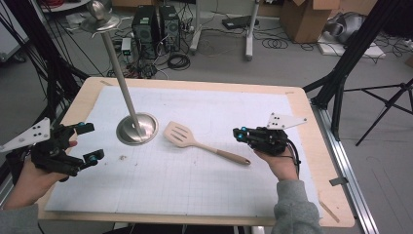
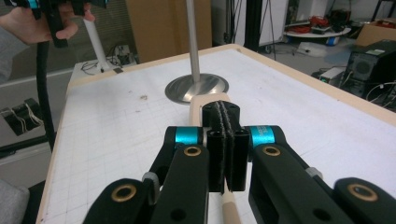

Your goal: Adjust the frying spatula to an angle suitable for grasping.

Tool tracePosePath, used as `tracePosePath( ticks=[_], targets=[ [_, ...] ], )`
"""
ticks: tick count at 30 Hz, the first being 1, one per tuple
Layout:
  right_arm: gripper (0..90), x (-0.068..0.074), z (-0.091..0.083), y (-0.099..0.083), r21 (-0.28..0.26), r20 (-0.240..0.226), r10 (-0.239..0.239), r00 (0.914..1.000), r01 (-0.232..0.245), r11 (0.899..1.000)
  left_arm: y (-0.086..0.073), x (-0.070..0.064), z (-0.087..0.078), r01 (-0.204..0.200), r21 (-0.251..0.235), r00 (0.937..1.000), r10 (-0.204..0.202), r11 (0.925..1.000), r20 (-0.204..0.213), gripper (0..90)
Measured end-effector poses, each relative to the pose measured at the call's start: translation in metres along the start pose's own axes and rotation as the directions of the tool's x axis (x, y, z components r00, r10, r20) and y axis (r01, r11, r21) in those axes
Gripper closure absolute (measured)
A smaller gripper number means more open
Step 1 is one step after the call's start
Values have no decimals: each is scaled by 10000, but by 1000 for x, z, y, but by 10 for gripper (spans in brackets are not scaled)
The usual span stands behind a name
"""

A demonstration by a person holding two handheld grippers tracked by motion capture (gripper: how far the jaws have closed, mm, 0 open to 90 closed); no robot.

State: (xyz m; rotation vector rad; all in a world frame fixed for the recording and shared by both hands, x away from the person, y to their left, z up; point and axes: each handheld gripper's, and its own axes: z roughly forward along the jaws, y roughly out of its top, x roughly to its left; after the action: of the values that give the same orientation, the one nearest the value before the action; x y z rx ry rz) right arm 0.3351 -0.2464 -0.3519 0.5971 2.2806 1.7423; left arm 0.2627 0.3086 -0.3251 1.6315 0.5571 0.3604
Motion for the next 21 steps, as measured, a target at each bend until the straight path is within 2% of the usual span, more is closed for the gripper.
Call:
tracePosePath(
  ticks=[6,7,11,14,21],
  targets=[
    [896,-5,13,-5,368,-93,123,9999,-120,9992,-4,0,0,67,150,10000,-66,9999,-58,18],
    [897,-6,18,-7,573,-77,155,9999,-150,9982,-4,0,1,72,170,10000,-71,9998,-63,18],
    [896,-7,25,-10,764,-51,92,9999,-88,9970,-6,0,0,71,242,9999,-70,9997,-78,18],
    [897,-9,31,-12,759,-15,76,10000,-74,9971,-7,0,0,86,282,9999,-83,9996,-94,18],
    [896,-15,45,-17,742,-40,411,9991,-407,9964,-10,0,-2,148,341,9997,-142,9993,-175,18]
  ],
)
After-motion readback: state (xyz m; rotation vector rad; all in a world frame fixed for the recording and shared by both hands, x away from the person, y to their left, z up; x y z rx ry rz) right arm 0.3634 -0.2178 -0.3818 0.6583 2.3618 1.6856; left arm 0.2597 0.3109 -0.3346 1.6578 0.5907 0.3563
